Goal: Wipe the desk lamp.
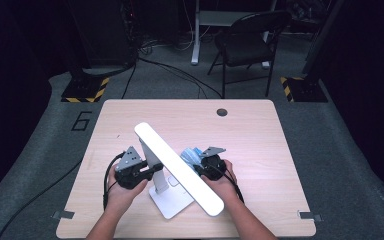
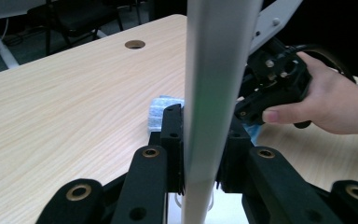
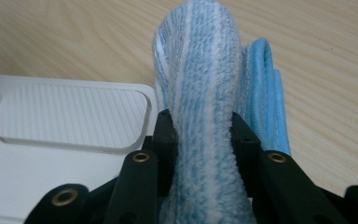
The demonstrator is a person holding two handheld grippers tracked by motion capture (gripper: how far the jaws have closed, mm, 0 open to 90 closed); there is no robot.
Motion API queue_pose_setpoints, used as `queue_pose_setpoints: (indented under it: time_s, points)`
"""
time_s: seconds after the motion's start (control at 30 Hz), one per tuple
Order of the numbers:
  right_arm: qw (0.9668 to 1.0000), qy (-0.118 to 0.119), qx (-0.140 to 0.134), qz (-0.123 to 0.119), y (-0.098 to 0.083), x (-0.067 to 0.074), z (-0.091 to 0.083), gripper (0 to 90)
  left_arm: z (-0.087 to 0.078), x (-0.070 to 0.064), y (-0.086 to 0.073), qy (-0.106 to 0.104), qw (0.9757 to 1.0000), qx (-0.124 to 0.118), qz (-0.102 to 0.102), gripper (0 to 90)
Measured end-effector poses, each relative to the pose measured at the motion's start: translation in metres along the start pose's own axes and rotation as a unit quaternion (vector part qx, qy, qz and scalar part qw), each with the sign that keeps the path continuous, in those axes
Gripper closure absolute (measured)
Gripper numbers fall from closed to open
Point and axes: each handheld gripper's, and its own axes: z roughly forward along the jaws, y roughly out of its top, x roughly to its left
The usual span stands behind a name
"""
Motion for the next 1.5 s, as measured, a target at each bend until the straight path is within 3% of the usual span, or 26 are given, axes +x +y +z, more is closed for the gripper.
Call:
queue_pose_setpoints:
  time_s: [0.17, 0.3, 0.57, 1.03, 1.5]
  points:
    - [1.0000, 0.004, 0.002, -0.008, -0.007, 0.001, -0.008, 69.5, -0.001, 0.000, 0.000, 0.001, 1.0000, 0.005, 0.001, 75.6]
    - [0.9998, 0.017, 0.004, 0.003, -0.015, 0.000, -0.016, 69.6, 0.000, -0.001, 0.000, 0.007, 1.0000, -0.001, 0.002, 75.6]
    - [0.9994, 0.028, 0.011, -0.016, -0.027, 0.000, -0.031, 69.6, -0.001, -0.001, -0.001, 0.007, 1.0000, 0.000, 0.000, 75.5]
    - [0.9986, 0.041, 0.023, -0.025, -0.054, 0.005, -0.062, 69.4, -0.001, -0.001, 0.000, 0.007, 1.0000, 0.002, -0.001, 75.4]
    - [0.9991, 0.027, 0.022, -0.025, -0.040, 0.004, -0.048, 69.6, -0.001, 0.002, 0.000, -0.014, 0.9999, 0.004, 0.003, 75.9]
